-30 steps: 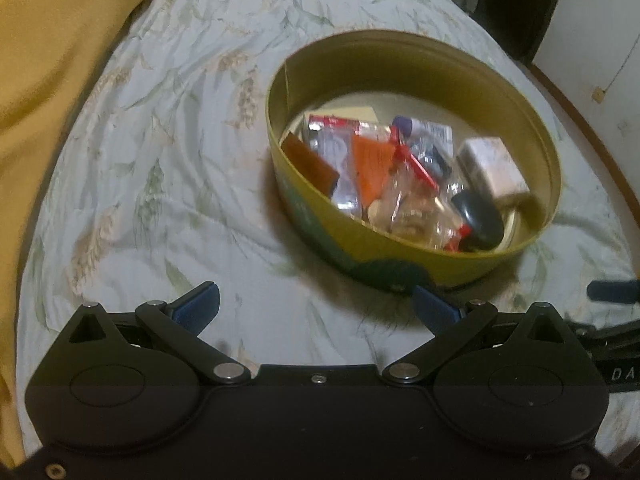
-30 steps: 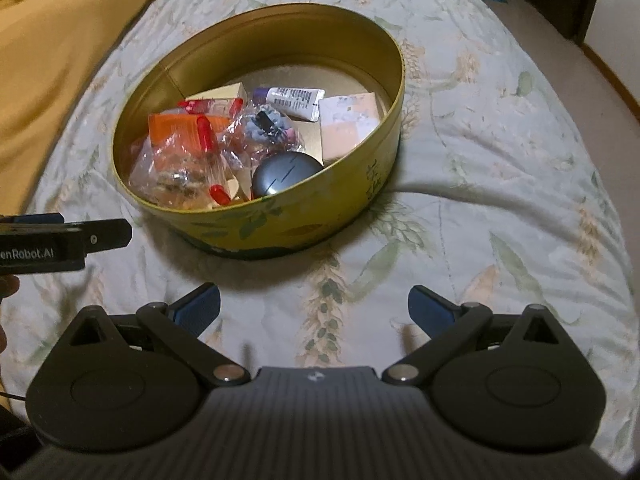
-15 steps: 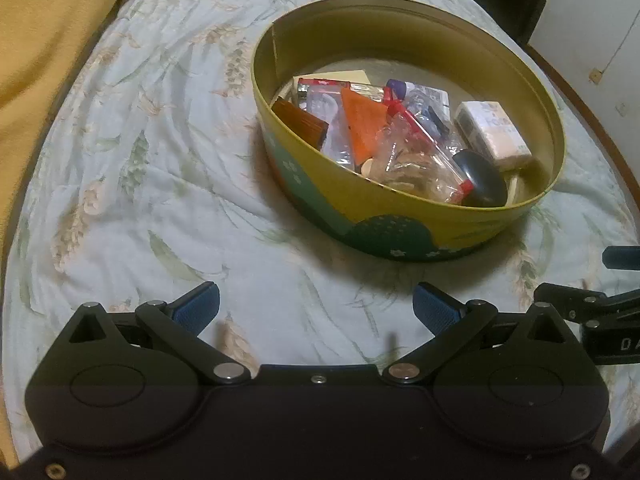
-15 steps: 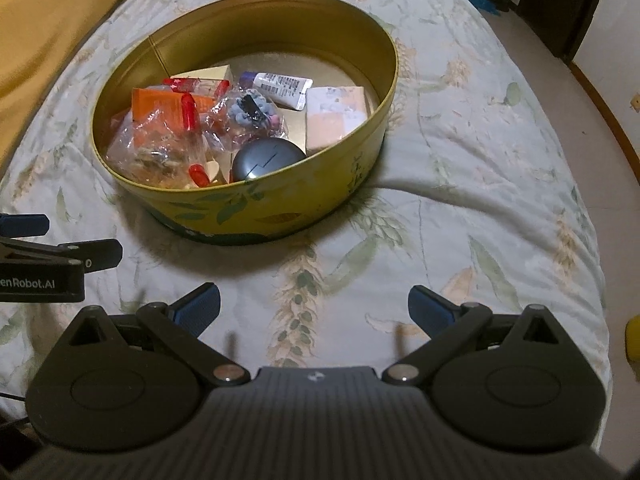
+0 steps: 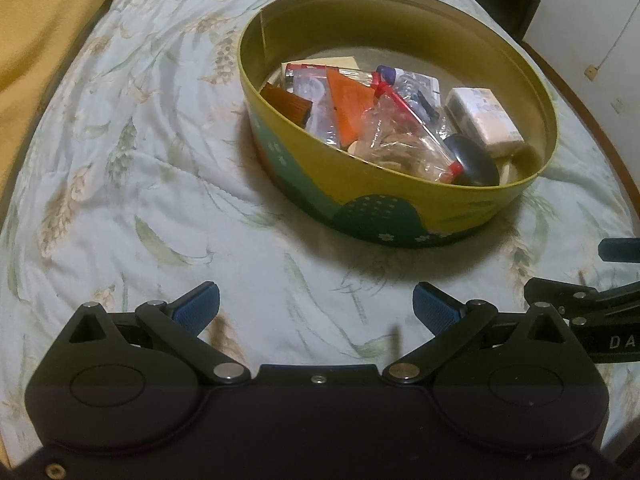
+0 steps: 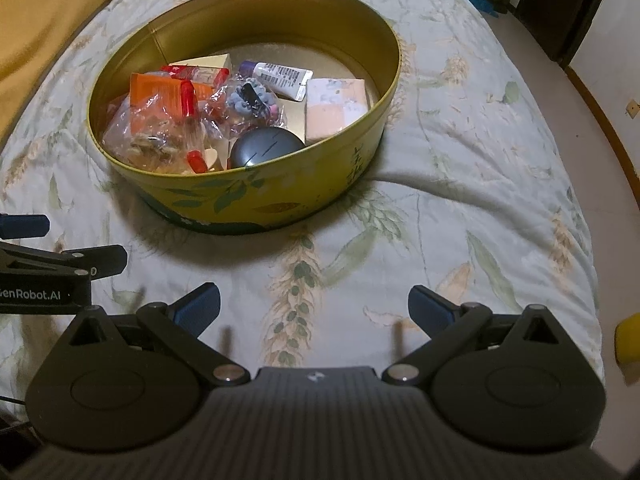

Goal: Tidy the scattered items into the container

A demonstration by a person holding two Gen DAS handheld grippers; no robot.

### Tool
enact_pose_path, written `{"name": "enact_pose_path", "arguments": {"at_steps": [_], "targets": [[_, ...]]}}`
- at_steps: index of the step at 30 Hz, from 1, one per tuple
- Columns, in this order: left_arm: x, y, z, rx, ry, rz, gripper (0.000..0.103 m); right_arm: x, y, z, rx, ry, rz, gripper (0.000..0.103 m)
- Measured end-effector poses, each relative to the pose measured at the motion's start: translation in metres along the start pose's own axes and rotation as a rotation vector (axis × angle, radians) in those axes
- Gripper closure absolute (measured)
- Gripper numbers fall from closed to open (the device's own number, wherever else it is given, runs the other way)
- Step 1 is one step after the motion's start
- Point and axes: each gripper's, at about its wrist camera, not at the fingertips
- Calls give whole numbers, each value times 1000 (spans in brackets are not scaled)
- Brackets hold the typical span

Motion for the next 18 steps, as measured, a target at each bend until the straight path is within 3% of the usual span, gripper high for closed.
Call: {"name": "enact_pose_path", "arguments": {"at_steps": [18], "targets": [[7, 0, 10, -15, 37, 7, 0, 2, 2, 2, 46, 10, -12, 0]]}}
Point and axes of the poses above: each gripper's, at about its wrist camera, not at the fingertips, and z roughly the way its jaws point, y to its left, x to its underside, and after that the axes turned 11 degrees about x, right-handed
